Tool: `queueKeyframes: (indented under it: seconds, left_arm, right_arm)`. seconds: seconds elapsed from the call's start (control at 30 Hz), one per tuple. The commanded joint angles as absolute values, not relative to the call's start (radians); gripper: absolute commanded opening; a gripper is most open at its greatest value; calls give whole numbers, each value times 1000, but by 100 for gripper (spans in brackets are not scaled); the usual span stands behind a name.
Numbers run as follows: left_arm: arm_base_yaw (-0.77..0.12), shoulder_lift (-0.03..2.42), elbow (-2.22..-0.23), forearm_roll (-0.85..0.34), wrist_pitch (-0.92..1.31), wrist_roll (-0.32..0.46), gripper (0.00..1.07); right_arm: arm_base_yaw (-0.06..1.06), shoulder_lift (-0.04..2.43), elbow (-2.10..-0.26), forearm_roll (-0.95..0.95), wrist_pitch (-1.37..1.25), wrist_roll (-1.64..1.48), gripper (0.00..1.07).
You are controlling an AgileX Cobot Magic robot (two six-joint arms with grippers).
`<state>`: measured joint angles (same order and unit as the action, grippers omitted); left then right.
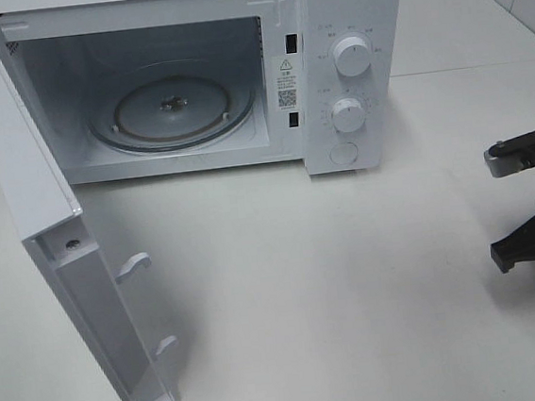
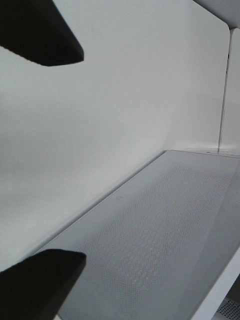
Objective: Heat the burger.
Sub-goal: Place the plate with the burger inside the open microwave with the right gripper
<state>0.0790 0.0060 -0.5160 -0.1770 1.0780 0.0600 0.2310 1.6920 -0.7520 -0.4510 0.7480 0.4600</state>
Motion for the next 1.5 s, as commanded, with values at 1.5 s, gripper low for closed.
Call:
queueKeyframes:
  seconds: [1.5]
  left_arm:
    - [74, 8, -516, -180, 1070, 58, 91]
  right_arm:
    - [707, 1464, -745, -636, 1083, 627, 0]
